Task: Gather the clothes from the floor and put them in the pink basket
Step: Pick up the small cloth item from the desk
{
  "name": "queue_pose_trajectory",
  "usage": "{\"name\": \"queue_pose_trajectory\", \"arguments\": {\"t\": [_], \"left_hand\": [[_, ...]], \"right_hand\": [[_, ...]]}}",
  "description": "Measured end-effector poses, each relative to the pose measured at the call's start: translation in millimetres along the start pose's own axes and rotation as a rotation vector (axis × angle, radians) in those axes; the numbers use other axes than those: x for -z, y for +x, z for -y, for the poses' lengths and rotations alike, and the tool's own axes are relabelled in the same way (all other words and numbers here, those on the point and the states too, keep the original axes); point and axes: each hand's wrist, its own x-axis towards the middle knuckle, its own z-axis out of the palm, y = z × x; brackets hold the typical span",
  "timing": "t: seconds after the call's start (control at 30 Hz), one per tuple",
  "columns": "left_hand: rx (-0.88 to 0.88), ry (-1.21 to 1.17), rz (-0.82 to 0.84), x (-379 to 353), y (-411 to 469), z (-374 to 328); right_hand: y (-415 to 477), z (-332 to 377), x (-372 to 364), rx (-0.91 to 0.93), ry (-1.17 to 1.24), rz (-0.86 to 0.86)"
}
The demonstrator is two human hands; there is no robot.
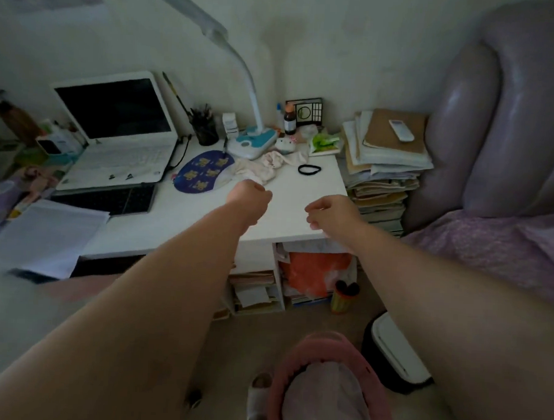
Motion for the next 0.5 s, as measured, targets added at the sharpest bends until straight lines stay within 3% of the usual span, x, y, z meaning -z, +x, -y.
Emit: {"name": "queue_pose_trajectory", "arguments": {"t": [0.17,0.5], "left_hand": [[-0.039,0.136,0.074,8.0,102.7,-15.2],[-0.066,0.421,0.137,-2.4,278.7,-1.0]], "right_hand": [[84.1,19.8,-21.2,-0.075,0.008,-0.066],[268.6,52.4,-72.7,-0.137,-0.230,-0.037]]}}
